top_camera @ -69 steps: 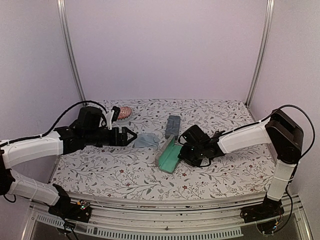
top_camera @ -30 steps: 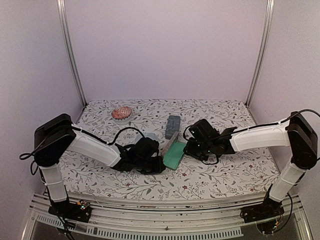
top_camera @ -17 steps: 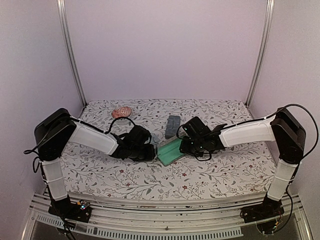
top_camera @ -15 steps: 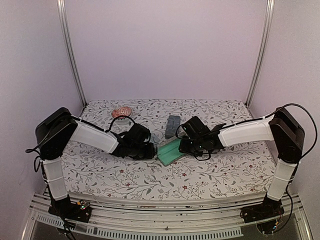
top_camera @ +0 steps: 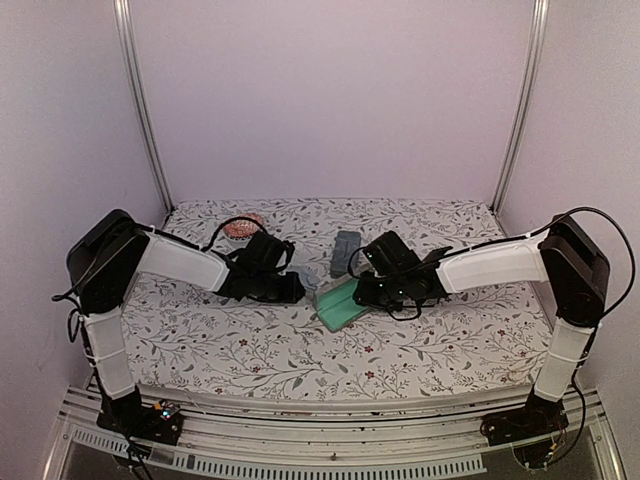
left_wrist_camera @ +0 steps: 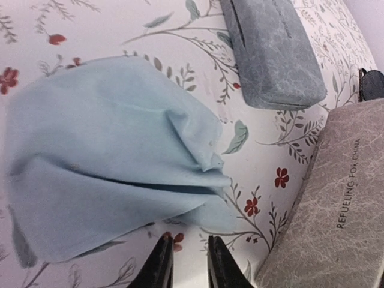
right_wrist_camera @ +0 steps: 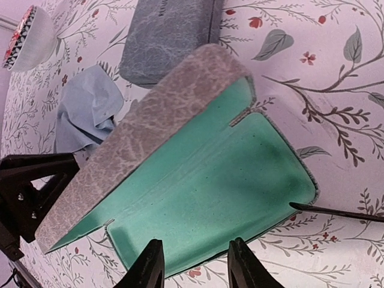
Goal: Organize the sunglasses
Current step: Place the sunglasses case at the center of the board.
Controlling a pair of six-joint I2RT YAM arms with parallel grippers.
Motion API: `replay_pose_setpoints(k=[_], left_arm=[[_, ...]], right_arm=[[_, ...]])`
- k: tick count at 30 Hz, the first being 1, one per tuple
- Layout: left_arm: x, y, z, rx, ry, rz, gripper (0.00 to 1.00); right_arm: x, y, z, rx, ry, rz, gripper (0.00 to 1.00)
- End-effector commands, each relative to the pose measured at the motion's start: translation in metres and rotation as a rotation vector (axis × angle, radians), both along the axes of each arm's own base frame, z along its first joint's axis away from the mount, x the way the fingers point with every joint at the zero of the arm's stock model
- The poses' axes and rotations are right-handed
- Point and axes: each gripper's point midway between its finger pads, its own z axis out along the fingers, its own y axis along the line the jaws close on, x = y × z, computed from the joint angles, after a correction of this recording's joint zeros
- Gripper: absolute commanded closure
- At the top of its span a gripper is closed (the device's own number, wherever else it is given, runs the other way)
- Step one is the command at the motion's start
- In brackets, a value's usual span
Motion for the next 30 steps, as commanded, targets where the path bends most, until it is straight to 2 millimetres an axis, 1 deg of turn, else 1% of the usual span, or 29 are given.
replay_pose_setpoints(k=[1,3,5,6,8,10,12,14,17,19,22,25,30], left_arm=[[0.015,0.033,0.046,0.097,-0.14,0.055,0.62],[0.021,0.05,0.052,0.151,-0.154,0.092,0.48],[0.027,0.066,0.05,0.202,-0.141,0.13,0.38],[0.03,0.073,0.046,0.226,-0.123,0.149,0.36],[0.033,0.083,0.034,0.258,-0.076,0.172,0.34],[0.032,0.087,0.02,0.263,-0.032,0.172,0.34],[0.031,0.087,0.008,0.254,0.005,0.16,0.37],[0.031,0.087,-0.003,0.244,0.044,0.149,0.43],[0.031,0.083,-0.01,0.216,0.087,0.129,0.51],[0.028,0.083,-0.027,0.222,0.133,0.121,0.54],[0.026,0.083,-0.04,0.219,0.184,0.117,0.6],[0.025,0.084,-0.05,0.215,0.228,0.119,0.67],[0.022,0.088,-0.06,0.228,0.266,0.129,0.78]], right_arm=[[-0.016,0.024,0.019,0.015,-0.05,0.143,0.63],[-0.028,0.03,0.014,-0.025,-0.04,0.188,0.63],[-0.042,0.033,0.004,-0.05,-0.006,0.214,0.63],[-0.049,0.035,-0.001,-0.058,0.015,0.224,0.63],[-0.06,0.041,-0.01,-0.053,0.05,0.251,0.61],[-0.069,0.05,-0.018,-0.034,0.074,0.285,0.59],[-0.072,0.057,-0.024,-0.018,0.094,0.301,0.58],[-0.072,0.061,-0.028,-0.007,0.105,0.302,0.58],[-0.069,0.063,-0.033,-0.01,0.106,0.286,0.58],[-0.065,0.064,-0.037,-0.019,0.104,0.277,0.59],[-0.058,0.064,-0.045,-0.038,0.101,0.263,0.59],[-0.045,0.072,-0.041,-0.022,0.078,0.252,0.6],[-0.035,0.076,-0.04,0.0,0.057,0.24,0.6]])
